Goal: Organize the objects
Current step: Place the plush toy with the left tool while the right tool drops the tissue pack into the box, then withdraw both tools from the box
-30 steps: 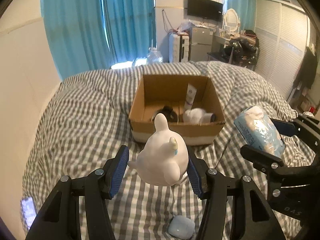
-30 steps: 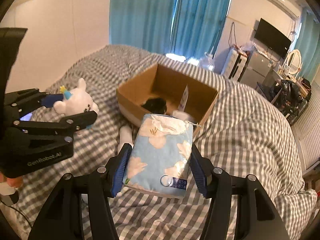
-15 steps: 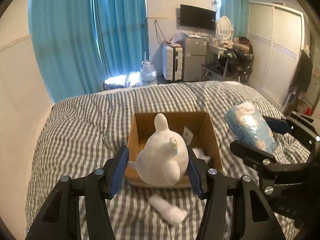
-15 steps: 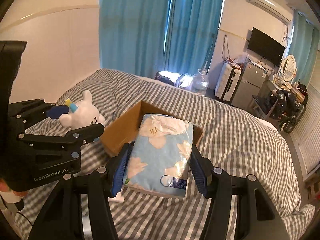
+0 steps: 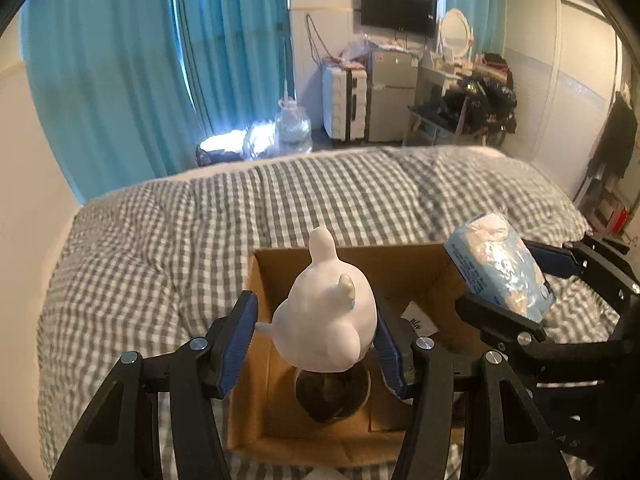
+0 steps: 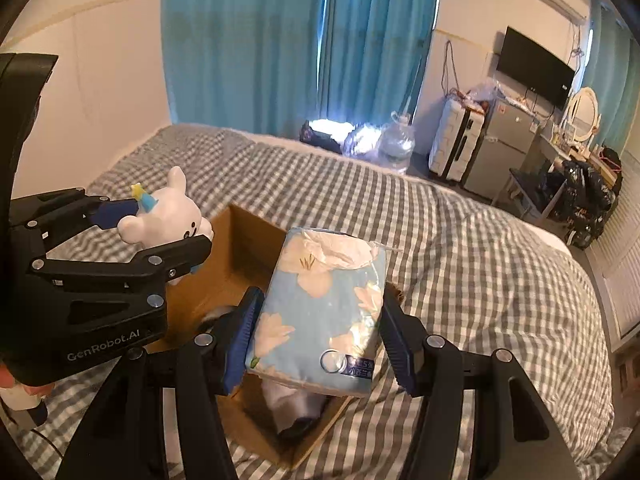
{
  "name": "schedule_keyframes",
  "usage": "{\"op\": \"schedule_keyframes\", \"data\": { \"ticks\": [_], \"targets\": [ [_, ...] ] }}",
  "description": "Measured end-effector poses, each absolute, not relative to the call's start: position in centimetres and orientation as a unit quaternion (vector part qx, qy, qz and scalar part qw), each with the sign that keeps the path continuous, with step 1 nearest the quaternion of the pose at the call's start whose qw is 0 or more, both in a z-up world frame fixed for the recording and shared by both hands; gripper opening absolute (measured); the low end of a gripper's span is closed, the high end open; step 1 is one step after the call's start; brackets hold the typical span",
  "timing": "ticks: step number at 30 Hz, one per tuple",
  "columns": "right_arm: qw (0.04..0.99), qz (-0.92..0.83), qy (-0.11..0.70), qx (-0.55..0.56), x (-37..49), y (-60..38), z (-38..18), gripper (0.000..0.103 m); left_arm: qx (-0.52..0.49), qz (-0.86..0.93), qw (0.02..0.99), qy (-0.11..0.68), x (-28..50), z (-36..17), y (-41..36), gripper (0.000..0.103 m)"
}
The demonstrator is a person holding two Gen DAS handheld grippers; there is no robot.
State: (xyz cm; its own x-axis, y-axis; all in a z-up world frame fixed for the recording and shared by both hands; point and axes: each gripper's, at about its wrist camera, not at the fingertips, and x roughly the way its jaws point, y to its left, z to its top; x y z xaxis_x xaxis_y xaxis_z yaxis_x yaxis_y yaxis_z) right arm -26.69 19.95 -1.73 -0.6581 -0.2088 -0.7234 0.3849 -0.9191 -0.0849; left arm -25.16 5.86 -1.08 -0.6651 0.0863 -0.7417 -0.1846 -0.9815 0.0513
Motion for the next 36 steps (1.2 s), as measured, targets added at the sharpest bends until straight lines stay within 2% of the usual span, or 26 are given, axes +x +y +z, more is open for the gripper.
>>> {"op": "schedule_keyframes", "data": {
  "ticks": [8,15,17,20,21,22,24,27,36],
  "targets": [
    [0.160,-0.886,0.118,0.418,-29.3,20.3,-6.8,0.057,-0.438,0.892,0.088,0.074,-27.1,-6.1,6.4,0.057],
    [0.170,-0.890,0.104,0.411,-29.8,21.2,-7.4,0.058,-0.452,0.884,0.095,0.068,-27.8,-7.5,6.0,0.057],
    [0.173,-0.890,0.093,0.411,-30.1,21.6,-7.4,0.059,-0.454,0.883,0.100,0.067,-27.8,-7.7,6.0,0.057],
    [0.173,-0.892,0.077,0.411,-30.1,22.0,-7.1,0.066,-0.452,0.883,0.106,0.068,-27.5,-7.5,6.1,0.059],
    [0.173,-0.894,0.073,0.408,-30.2,22.1,-6.8,0.069,-0.451,0.883,0.108,0.069,-27.4,-7.4,6.1,0.065],
    [0.173,-0.896,0.070,0.404,-30.1,22.3,-6.5,0.071,-0.449,0.884,0.106,0.070,-27.2,-7.1,6.1,0.077],
    [0.172,-0.900,0.062,0.395,-30.1,22.6,-5.7,0.072,-0.436,0.892,0.102,0.066,-26.6,-6.2,5.9,0.088],
    [0.168,-0.906,0.058,0.385,-29.2,22.9,-4.2,0.073,-0.431,0.895,0.103,0.059,-25.9,-4.8,5.7,0.093],
    [0.156,-0.919,0.071,0.354,-24.1,23.8,2.1,0.080,-0.408,0.909,0.070,0.051,-20.5,1.8,4.2,0.097]
  ]
}}
